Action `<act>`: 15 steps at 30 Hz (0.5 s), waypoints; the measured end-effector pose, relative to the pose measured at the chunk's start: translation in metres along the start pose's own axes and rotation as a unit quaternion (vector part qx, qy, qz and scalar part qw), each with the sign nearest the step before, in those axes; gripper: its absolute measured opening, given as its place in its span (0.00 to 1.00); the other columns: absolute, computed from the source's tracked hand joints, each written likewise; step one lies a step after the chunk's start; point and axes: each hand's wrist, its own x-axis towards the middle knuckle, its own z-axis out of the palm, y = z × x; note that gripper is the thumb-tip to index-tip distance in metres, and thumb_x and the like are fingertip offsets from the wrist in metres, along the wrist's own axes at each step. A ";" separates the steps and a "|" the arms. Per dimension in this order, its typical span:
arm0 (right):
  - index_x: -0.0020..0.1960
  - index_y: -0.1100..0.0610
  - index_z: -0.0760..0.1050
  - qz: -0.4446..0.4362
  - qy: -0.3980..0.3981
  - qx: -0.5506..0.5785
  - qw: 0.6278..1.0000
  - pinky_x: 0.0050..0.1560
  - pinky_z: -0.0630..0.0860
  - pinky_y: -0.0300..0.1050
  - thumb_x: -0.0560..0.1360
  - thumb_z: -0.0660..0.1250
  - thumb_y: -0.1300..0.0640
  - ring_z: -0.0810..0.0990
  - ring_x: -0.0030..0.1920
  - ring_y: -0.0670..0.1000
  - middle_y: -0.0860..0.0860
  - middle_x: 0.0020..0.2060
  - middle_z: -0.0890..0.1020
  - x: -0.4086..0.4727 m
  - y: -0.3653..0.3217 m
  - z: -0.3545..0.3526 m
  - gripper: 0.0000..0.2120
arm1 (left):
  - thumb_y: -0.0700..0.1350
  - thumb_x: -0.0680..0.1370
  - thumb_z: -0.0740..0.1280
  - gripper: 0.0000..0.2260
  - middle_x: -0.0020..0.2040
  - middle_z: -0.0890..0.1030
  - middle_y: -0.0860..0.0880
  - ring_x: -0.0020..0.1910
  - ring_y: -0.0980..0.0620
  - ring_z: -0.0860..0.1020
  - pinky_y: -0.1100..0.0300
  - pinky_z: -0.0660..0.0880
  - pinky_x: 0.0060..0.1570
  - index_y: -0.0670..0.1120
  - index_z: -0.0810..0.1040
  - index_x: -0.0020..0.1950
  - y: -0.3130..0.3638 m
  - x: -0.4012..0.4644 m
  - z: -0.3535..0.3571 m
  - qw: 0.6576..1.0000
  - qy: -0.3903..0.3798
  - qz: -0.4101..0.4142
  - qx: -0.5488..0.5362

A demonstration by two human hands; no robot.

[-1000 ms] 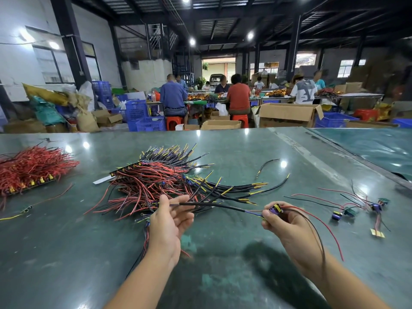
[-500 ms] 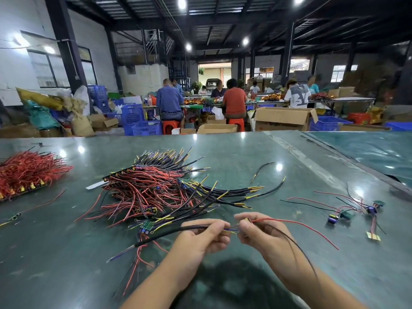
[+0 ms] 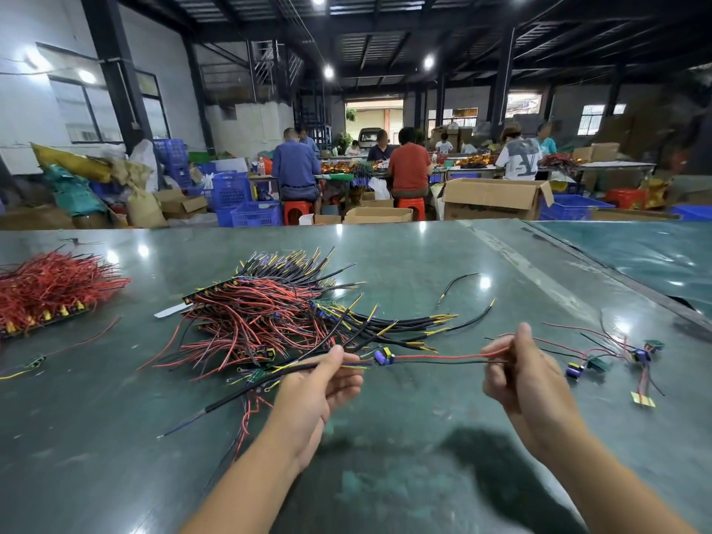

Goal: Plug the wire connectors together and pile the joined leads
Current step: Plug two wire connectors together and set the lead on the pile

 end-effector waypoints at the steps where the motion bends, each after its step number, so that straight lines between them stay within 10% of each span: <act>1: 0.35 0.60 0.72 -0.002 0.014 0.025 1.000 0.23 0.61 0.37 0.82 0.52 0.46 0.61 0.20 0.47 0.51 0.19 0.65 0.002 -0.001 -0.003 0.25 | 0.40 0.79 0.62 0.14 0.33 0.82 0.43 0.30 0.54 0.81 0.65 0.78 0.30 0.39 0.83 0.37 0.001 0.001 -0.002 1.000 0.007 0.002 -0.008; 9: 0.27 0.55 0.70 -0.031 -0.006 0.048 0.998 0.24 0.56 0.38 0.81 0.54 0.49 0.58 0.20 0.48 0.51 0.18 0.63 0.006 -0.004 -0.013 0.25 | 0.40 0.79 0.62 0.10 0.34 0.83 0.46 0.32 0.56 0.81 0.67 0.78 0.33 0.37 0.80 0.44 0.007 0.008 -0.010 0.996 0.050 0.010 -0.077; 12: 0.27 0.56 0.73 -0.094 -0.144 -0.099 0.980 0.26 0.57 0.41 0.73 0.58 0.53 0.62 0.23 0.50 0.53 0.20 0.66 -0.007 -0.001 -0.011 0.18 | 0.40 0.78 0.63 0.09 0.36 0.83 0.45 0.33 0.56 0.81 0.68 0.78 0.34 0.36 0.80 0.46 0.004 0.005 -0.003 0.993 0.051 0.016 -0.106; 15: 0.34 0.56 0.79 -0.131 -0.276 -0.351 0.885 0.30 0.67 0.42 0.71 0.59 0.57 0.72 0.28 0.46 0.54 0.25 0.75 -0.020 0.009 -0.003 0.12 | 0.40 0.76 0.64 0.09 0.36 0.83 0.46 0.34 0.56 0.81 0.67 0.78 0.34 0.37 0.82 0.43 0.001 -0.001 0.005 0.989 0.037 0.008 -0.140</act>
